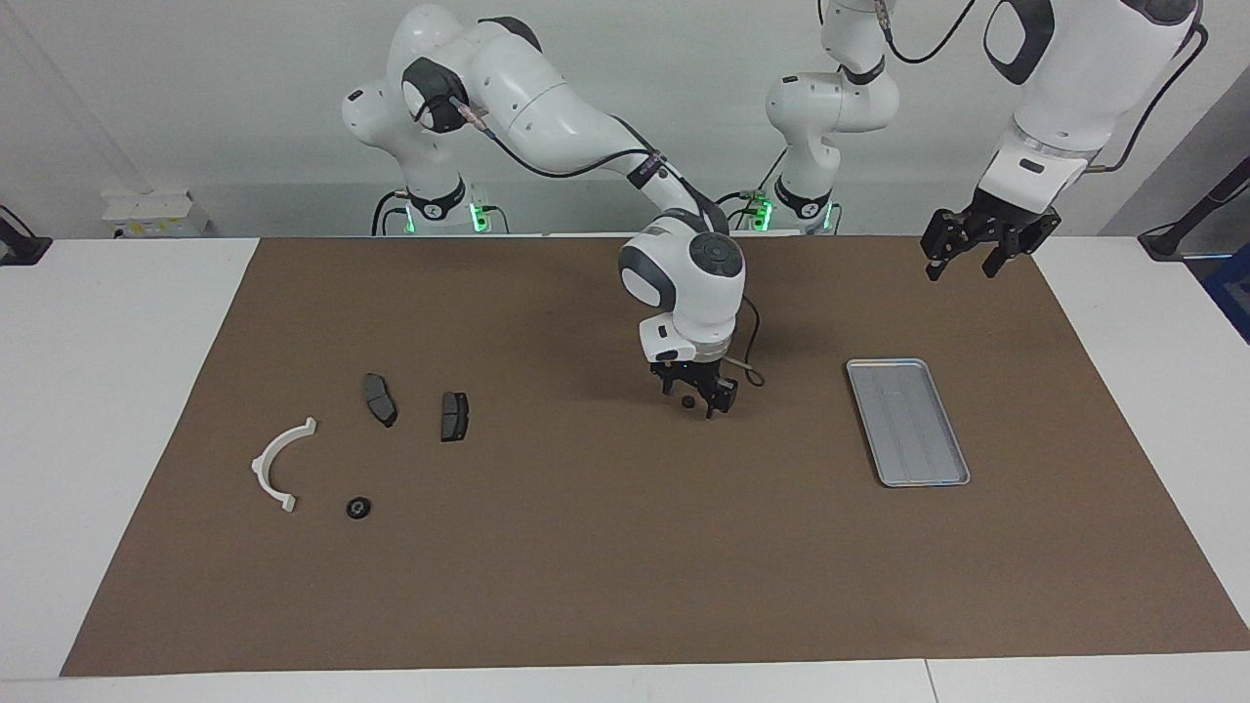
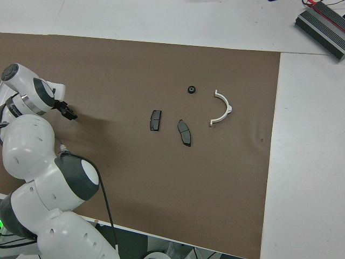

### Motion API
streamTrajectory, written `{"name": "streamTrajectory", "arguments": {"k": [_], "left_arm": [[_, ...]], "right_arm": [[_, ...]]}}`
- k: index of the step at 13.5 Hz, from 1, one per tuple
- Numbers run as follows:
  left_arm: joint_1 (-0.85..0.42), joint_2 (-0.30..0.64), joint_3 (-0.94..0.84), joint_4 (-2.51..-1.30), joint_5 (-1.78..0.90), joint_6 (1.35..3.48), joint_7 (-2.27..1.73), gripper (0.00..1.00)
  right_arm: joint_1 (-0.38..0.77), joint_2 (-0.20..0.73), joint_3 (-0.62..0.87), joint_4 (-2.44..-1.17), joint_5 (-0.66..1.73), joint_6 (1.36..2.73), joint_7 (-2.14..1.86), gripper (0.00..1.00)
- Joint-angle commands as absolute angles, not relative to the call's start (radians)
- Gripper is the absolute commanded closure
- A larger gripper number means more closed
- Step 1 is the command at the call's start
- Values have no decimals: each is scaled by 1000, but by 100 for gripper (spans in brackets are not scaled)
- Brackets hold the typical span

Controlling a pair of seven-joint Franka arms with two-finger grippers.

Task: Place bearing gear from tray to pile
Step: 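Carry the bearing beside the white arc and open the right gripper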

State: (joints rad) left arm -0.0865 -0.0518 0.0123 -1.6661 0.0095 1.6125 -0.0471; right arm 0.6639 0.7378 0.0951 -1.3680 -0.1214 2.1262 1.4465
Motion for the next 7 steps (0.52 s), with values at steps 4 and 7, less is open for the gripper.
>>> {"name": "streamTrajectory", "arguments": {"k": [4, 7], "left_arm": [[-94, -44, 18, -1646, -12, 1574, -28, 4], [-92, -51, 20, -1661, -12, 1580, -25, 0]], "right_arm": [[663, 732, 98, -1382, -118, 2135, 1463, 62], [661, 732, 98, -1379, -118, 2135, 1463, 100]]}}
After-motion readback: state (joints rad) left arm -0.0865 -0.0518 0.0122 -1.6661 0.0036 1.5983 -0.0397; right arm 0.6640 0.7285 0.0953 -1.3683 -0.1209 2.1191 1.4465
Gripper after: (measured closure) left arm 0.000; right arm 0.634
